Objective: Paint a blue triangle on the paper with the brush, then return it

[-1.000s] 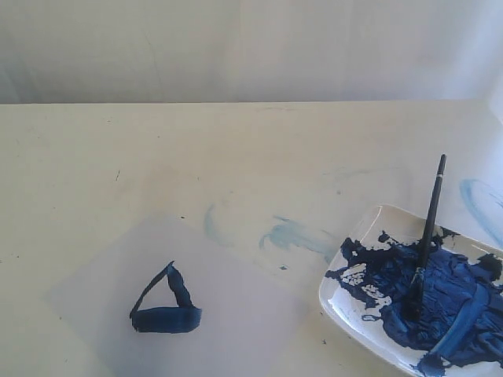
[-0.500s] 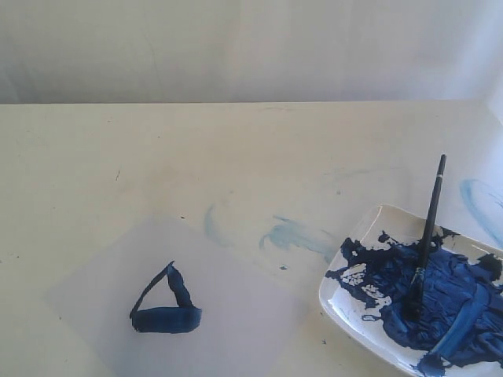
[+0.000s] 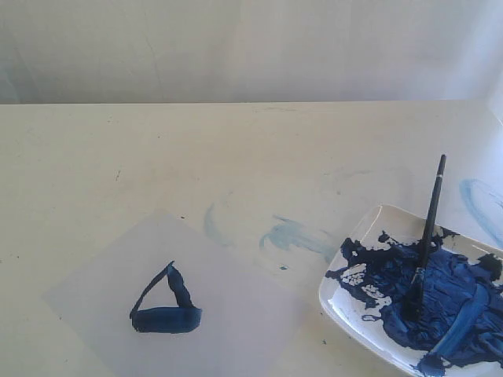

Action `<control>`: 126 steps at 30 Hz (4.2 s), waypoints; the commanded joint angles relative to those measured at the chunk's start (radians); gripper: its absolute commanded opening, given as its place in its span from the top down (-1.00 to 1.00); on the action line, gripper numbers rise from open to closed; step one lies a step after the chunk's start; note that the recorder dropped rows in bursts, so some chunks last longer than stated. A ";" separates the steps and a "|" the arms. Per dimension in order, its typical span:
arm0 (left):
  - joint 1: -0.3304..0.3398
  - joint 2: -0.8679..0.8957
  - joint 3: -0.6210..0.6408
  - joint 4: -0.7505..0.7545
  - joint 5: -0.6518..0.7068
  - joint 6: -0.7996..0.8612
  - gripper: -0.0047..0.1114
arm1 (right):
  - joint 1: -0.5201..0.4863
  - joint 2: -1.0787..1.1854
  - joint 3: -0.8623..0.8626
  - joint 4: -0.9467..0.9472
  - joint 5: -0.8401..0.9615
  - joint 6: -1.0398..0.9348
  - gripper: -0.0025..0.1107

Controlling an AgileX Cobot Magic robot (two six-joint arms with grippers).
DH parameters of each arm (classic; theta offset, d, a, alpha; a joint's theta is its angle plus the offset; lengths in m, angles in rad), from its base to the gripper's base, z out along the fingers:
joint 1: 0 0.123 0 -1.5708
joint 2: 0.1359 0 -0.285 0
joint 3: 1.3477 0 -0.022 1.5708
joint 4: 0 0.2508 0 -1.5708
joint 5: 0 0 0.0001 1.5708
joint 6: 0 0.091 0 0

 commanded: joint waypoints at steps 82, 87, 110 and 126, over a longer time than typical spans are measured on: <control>-0.006 -0.183 0.559 0.571 -0.202 -0.874 0.92 | 0.006 -0.005 0.003 -0.010 0.010 -0.010 0.96; -0.006 -0.183 0.559 0.586 -0.214 -0.874 0.92 | 0.006 -0.005 0.003 -0.010 0.010 -0.010 0.96; -0.006 -0.183 0.559 0.586 -0.218 -0.874 0.92 | 0.024 -0.007 0.003 -0.013 0.010 -0.010 0.96; 0.014 -0.183 0.559 0.594 -0.218 -0.874 0.92 | 0.035 -0.251 0.003 0.015 0.010 -0.010 0.96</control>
